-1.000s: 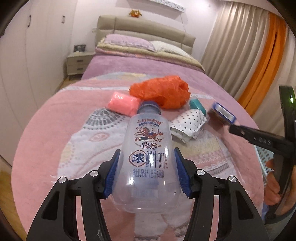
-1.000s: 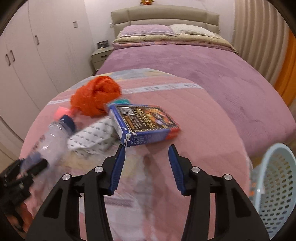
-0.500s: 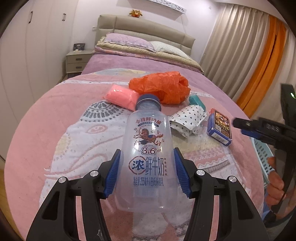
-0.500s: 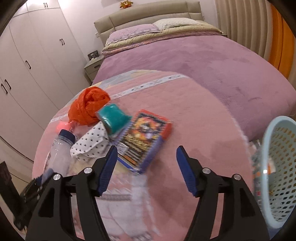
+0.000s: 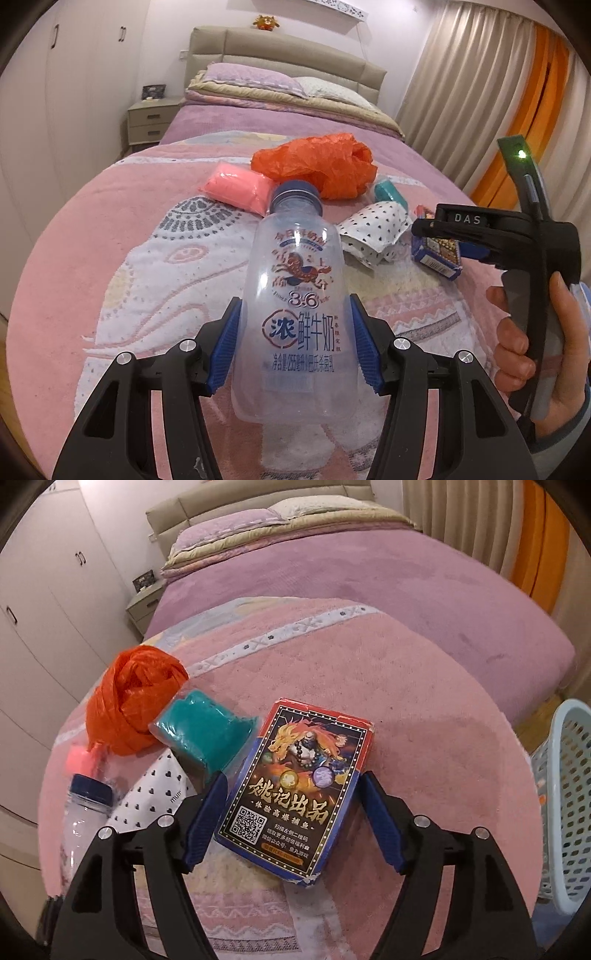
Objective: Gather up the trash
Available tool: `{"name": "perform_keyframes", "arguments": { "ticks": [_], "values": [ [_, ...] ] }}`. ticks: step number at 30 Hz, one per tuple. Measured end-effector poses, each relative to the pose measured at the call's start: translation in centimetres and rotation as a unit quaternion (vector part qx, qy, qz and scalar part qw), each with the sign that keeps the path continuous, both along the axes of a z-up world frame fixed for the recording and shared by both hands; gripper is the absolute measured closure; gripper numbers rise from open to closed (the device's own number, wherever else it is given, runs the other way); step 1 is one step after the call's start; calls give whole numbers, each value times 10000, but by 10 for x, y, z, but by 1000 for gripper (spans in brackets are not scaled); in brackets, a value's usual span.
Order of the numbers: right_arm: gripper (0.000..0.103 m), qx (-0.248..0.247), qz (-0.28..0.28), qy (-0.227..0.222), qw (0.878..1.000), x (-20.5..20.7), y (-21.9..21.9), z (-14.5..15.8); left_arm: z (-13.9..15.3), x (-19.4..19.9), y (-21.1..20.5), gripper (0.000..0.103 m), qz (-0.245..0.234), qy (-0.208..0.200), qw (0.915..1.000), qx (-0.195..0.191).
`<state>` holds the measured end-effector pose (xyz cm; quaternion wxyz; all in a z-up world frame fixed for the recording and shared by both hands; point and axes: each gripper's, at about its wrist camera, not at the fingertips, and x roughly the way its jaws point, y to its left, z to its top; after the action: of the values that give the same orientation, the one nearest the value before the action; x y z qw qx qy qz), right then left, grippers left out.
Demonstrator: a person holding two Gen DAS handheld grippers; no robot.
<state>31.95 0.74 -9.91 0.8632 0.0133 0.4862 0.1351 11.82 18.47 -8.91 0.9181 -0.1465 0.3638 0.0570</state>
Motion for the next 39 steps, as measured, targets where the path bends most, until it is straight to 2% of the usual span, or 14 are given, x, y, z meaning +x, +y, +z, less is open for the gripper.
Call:
{"name": "perform_keyframes", "arguments": {
  "ticks": [4,10,14,17,22,25,30,32,36,39],
  "values": [
    [34,-62,93,-26,9999,-3,-3,-2,0,4,-2,46,23,127,9998,119],
    [37,131,656,-70,9977,-22,-16,-2,2,6,-9,49,8,215,9995,226],
    [38,234,1250,-180,9917,-45,-34,1,6,-2,-11,49,-17,147,9998,104],
    [38,35,1699,-404,9846,-68,-49,6,12,-11,-15,49,-63,38,9999,69],
    [38,-71,2004,-400,9789,-90,-68,9,21,-23,-25,49,-142,-125,9998,-19],
    [38,-137,1869,-476,9811,-103,-78,11,26,-28,-33,49,-189,-226,9995,-86],
    [41,230,1457,-573,9874,-116,-112,19,44,-33,-53,49,-436,-541,9975,-133],
    [71,363,1312,-574,9890,-118,-131,27,52,-34,-65,49,-603,-657,9959,-139],
    [71,292,1012,-625,9925,-114,-154,34,63,-25,-93,49,-945,-758,9926,-114],
    [71,222,880,-508,9946,-107,-156,21,61,-20,-109,49,-1086,-727,9914,-89]
  ]
}}
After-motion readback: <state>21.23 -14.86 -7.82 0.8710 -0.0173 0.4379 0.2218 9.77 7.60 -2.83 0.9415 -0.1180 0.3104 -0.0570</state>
